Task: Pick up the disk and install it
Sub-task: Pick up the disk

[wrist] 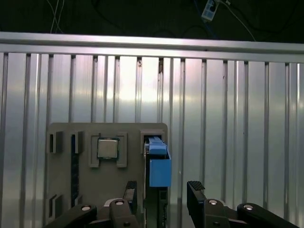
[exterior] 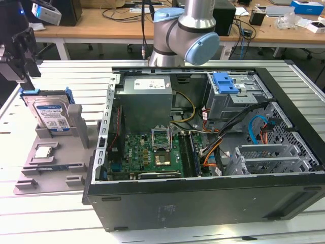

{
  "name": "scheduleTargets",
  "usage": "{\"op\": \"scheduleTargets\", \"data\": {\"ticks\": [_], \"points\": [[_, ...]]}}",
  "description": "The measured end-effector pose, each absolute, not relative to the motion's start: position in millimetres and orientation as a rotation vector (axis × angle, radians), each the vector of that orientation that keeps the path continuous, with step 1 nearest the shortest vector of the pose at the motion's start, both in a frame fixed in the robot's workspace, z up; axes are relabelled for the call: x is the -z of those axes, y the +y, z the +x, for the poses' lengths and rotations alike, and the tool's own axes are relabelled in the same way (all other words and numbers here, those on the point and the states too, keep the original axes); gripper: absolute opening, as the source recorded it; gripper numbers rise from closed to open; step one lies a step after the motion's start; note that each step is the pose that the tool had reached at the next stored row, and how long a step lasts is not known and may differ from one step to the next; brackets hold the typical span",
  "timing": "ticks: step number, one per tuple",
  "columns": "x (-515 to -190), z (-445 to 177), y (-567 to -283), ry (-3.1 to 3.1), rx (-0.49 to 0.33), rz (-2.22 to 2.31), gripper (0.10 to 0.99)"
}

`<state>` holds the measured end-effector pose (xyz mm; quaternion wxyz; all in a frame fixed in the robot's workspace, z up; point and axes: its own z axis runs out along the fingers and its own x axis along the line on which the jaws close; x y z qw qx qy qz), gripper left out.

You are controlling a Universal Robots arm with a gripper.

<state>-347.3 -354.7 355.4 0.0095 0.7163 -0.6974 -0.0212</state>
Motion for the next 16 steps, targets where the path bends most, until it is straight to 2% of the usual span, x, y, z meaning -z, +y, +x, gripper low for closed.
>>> {"op": "scheduleTargets", "data": {"ticks": [16], "points": [[-339.7, -347.3, -354.7, -2.178, 0.066, 2.237, 0.541]]}}
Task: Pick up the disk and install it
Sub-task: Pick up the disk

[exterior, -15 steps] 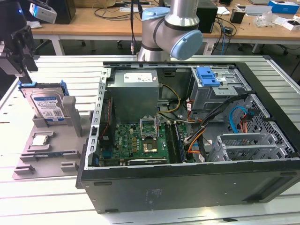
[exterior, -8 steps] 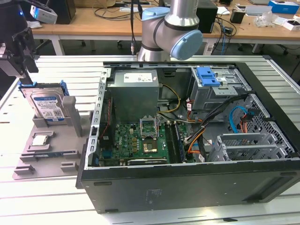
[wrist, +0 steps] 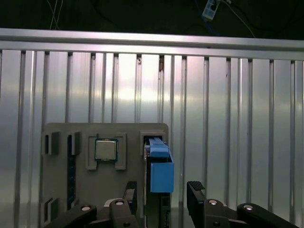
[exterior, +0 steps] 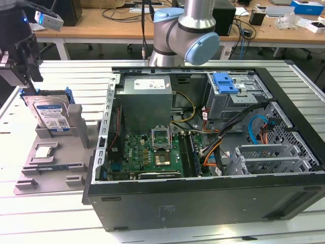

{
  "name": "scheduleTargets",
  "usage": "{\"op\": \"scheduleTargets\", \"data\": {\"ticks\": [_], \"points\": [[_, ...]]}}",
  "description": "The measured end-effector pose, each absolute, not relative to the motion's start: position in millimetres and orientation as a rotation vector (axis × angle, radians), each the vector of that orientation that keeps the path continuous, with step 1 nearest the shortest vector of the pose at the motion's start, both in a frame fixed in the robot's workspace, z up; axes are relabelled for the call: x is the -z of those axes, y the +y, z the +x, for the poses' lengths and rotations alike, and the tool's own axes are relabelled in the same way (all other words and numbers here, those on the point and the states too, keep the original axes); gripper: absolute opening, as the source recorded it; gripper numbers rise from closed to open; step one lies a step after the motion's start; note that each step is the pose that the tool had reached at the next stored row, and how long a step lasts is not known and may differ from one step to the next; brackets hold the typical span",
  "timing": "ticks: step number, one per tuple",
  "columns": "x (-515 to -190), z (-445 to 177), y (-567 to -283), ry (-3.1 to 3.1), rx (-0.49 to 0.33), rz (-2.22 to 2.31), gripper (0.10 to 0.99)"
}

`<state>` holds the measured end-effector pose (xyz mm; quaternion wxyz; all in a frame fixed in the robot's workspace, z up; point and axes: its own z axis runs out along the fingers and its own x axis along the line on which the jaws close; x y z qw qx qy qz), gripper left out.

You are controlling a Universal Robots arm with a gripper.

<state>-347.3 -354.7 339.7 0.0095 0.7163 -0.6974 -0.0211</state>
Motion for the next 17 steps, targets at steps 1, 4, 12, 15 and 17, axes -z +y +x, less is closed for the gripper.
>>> {"op": "scheduleTargets", "data": {"ticks": [1, 4, 12, 15, 17], "points": [[-335.2, -347.3, -354.7, -2.178, 0.066, 2.237, 0.541], [-328.5, -347.3, -354.7, -2.178, 0.066, 2.237, 0.541], [-308.2, -351.3, -349.9, -2.169, 0.066, 2.244, 0.541], [-300.8, -352.2, -349.0, -2.165, 0.066, 2.249, 0.541], [-296.1, -352.3, -349.0, -2.162, 0.066, 2.251, 0.541]]}}
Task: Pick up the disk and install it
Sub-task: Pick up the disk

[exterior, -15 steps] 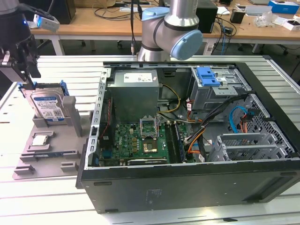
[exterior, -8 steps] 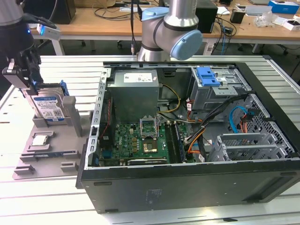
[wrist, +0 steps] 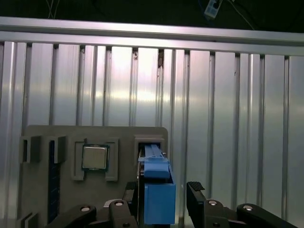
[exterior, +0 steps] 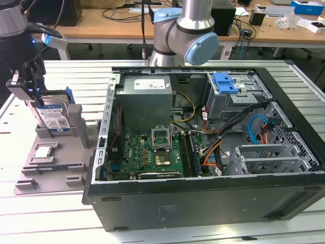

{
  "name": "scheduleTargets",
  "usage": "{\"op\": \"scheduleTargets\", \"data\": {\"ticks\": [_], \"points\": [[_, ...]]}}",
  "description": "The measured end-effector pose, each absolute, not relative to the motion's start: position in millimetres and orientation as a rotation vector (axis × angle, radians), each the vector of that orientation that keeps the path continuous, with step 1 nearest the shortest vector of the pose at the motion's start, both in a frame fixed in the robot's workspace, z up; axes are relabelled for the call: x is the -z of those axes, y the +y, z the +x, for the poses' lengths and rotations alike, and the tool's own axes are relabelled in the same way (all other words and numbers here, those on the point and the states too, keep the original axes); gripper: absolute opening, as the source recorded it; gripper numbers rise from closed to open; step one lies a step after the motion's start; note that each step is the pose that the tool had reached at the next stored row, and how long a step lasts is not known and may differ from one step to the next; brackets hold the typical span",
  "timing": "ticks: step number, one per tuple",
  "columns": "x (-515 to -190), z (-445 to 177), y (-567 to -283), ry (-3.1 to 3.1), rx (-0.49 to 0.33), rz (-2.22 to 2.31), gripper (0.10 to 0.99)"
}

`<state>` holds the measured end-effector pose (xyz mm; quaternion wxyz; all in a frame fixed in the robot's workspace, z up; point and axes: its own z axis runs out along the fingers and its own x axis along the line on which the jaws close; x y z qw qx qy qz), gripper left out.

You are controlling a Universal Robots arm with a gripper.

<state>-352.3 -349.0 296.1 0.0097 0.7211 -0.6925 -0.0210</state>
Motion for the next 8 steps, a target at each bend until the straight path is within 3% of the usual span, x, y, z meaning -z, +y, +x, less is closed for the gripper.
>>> {"op": "scheduleTargets", "data": {"ticks": [8], "points": [[-293.0, -352.3, -349.0, -2.148, 0.039, 2.241, 0.541]]}}
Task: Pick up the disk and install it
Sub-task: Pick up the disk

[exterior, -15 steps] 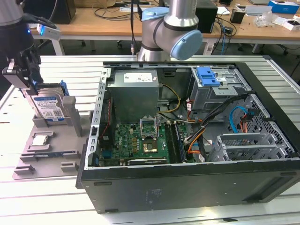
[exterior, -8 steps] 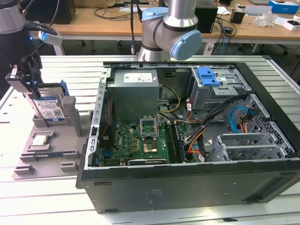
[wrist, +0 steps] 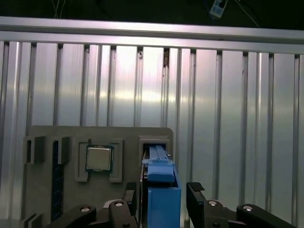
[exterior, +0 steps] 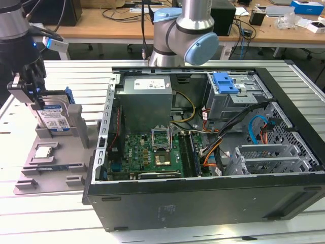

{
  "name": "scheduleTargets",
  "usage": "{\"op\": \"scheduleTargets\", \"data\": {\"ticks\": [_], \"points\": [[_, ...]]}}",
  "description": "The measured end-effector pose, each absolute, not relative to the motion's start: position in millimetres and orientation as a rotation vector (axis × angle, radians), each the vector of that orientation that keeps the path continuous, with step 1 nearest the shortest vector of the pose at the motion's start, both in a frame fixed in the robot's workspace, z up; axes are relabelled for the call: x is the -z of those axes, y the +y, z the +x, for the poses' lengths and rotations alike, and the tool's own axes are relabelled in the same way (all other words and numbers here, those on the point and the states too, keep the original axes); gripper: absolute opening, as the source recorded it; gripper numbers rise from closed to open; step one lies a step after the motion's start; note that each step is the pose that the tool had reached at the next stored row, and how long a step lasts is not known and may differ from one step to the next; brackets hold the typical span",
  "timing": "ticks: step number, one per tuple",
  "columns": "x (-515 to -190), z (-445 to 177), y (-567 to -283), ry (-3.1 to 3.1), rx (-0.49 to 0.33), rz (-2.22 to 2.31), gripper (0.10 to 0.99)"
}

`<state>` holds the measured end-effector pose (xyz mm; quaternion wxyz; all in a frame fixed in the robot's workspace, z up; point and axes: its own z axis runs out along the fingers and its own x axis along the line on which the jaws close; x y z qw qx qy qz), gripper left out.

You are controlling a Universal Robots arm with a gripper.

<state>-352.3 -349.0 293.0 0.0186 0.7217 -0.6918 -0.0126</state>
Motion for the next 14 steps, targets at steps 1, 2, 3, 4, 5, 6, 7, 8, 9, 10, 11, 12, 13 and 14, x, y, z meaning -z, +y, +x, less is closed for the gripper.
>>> {"op": "scheduleTargets", "data": {"ticks": [1, 2, 3, 4, 5, 6, 7, 8, 9, 10, 11, 12, 13, 14], "points": [[-293.1, -352.3, -349.0, -2.148, 0.039, 2.241, 0.541], [-293.0, -352.3, -348.9, -2.149, 0.039, 2.241, 0.541], [-292.8, -352.4, -348.8, -2.156, 0.023, 2.248, 0.541], [-292.8, -352.4, -348.9, -2.162, 0.008, 2.254, 0.541], [-292.7, -352.4, -348.9, -2.173, -0.018, 2.266, 0.541], [-292.7, -352.3, -348.9, -2.174, -0.02, 2.267, 0.541], [-292.8, -352.3, -349.0, -2.174, -0.021, 2.267, 0.541], [-292.7, -352.4, -349.0, -2.175, -0.023, 2.268, 0.541], [-292.7, -352.5, -348.9, -2.175, -0.023, 2.268, 0.541], [-292.7, -352.5, -348.9, -2.175, -0.023, 2.268, 0.541], [-292.7, -352.5, -349.0, -2.175, -0.023, 2.268, 0.541], [-292.8, -352.6, -348.9, -2.175, -0.023, 2.268, 0.541], [-292.7, -352.6, -348.9, -2.175, -0.023, 2.268, 0.541], [-292.8, -352.6, -348.9, -2.175, -0.023, 2.268, 0.541]]}}
